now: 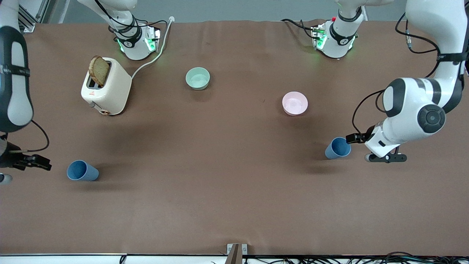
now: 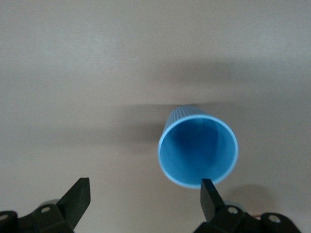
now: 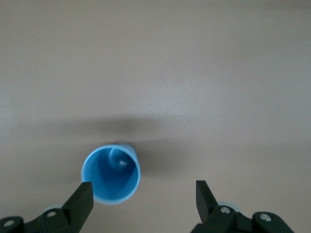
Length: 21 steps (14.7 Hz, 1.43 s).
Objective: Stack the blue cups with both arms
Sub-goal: 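Reach the left gripper and the right gripper down to grasp the blue cups, then carry the blue cup with the left gripper toward the table middle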
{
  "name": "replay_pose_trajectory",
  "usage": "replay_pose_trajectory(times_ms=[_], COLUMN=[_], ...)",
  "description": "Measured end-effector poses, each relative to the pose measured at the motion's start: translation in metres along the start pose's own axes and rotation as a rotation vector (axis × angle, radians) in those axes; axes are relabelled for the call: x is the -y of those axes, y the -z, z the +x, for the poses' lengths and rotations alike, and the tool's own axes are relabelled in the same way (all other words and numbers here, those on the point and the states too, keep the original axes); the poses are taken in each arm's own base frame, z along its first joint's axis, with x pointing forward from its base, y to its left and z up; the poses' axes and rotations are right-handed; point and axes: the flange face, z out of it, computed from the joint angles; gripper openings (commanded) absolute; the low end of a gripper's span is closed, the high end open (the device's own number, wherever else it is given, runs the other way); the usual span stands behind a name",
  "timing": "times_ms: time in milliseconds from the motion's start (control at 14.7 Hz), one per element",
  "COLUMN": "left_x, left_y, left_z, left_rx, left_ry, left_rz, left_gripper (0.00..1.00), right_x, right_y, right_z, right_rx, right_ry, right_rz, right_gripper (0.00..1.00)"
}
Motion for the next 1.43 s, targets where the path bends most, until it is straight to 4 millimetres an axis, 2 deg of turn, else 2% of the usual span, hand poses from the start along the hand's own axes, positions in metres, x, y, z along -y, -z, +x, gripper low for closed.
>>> replay_pose_trajectory(times_ms=[136,476,544,612,680,816,883,951,1087,1155,1223,1427], left_x=[0.0,-0.008,-0.012,-0.015,-0.016,-0.017,-0.017,-0.016,-0.015,-0.015,-0.015,-0.016], left_y=[-0.017,-0.047,-0.051,-0.054,-0.056,-0.056,-0.056,-0.056,-0.056,-0.055,-0.055,-0.047], left_z=[0.006,0.011,0.011,0.011,0.011,0.012,0.012,0.012,0.012,0.012,0.013,0.016], left_rx=[-0.005,0.005,0.011,0.014,0.017,0.017,0.016,0.015,0.015,0.015,0.014,-0.003], left_ry=[0.0,-0.011,-0.017,-0.021,-0.023,-0.023,-0.023,-0.023,-0.021,-0.02,-0.02,-0.021], left_rz=[-0.001,-0.004,-0.003,-0.003,-0.003,-0.003,-0.003,-0.003,-0.003,-0.003,-0.003,-0.005], left_gripper=[1.0,1.0,0.92,0.76,0.53,0.23,0.1,0.01,0.0,0.01,0.0,0.01], right_x=[0.003,0.008,0.009,0.01,0.011,0.012,0.013,0.015,0.017,0.018,0.018,0.019], right_y=[-0.029,-0.084,-0.095,-0.106,-0.115,-0.125,-0.128,-0.129,-0.129,-0.129,-0.13,-0.131], right_z=[0.002,-0.004,-0.008,-0.013,-0.018,-0.026,-0.028,-0.028,-0.028,-0.028,-0.029,-0.03], right_rx=[0.008,0.031,0.026,0.024,0.026,0.037,0.042,0.045,0.047,0.049,0.051,0.062], right_ry=[0.004,-0.018,-0.019,-0.02,-0.021,-0.022,-0.021,-0.02,-0.017,-0.016,-0.016,-0.016], right_rz=[0.003,0.035,0.034,0.032,0.032,0.034,0.035,0.037,0.039,0.041,0.042,0.045], right_gripper=[0.93,0.92,0.92,0.9,0.9,0.87,0.8,0.69,0.31,0.21,0.15,0.11])
